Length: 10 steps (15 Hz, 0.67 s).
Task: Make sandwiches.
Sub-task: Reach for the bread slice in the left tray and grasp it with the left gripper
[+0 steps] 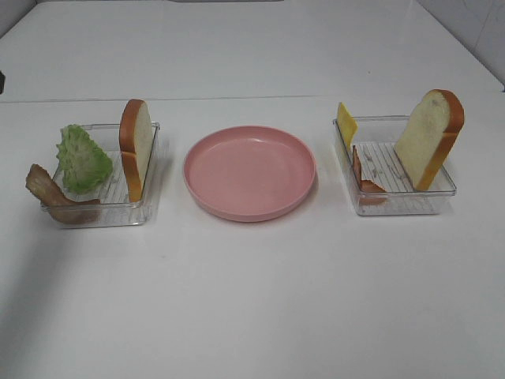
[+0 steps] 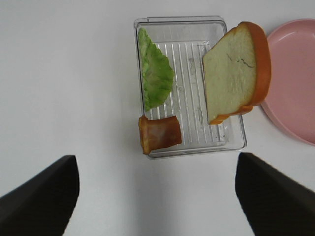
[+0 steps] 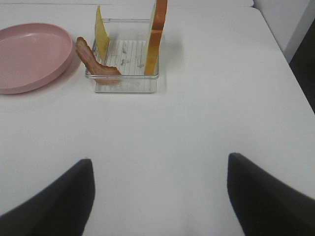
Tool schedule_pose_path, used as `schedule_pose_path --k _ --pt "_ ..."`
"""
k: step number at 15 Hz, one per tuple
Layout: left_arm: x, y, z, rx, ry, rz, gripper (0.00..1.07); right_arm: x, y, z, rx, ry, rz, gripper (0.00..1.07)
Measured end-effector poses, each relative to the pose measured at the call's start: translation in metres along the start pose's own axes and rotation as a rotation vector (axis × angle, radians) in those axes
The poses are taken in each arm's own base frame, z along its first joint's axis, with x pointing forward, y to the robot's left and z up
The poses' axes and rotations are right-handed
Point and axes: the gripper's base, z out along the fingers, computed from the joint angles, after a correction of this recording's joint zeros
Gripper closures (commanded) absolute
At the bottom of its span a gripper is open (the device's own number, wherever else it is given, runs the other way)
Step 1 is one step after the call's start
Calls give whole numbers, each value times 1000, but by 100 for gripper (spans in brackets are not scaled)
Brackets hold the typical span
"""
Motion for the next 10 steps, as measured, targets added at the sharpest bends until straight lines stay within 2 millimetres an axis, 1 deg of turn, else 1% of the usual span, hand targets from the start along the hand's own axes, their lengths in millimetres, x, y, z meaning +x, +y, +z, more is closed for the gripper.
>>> schedule_pose_path --k 1,2,3,5,7,8,10 --pt "-19 -3 20 10 83 20 26 0 0 0 0 0 0 36" --pt "-31 -9 33 21 124 41 26 0 0 0 0 0 0 36" --pt "-42 -19 47 37 158 69 26 0 0 0 0 0 0 36" --pt "-59 -46 71 74 198 128 26 0 0 0 0 0 0 36" --pt "-68 -79 94 90 221 173 26 0 0 0 0 0 0 36" --pt "-72 -94 103 85 224 181 26 0 0 0 0 0 0 36" --pt "-71 -121 122 33 263 194 26 0 0 0 0 0 0 36"
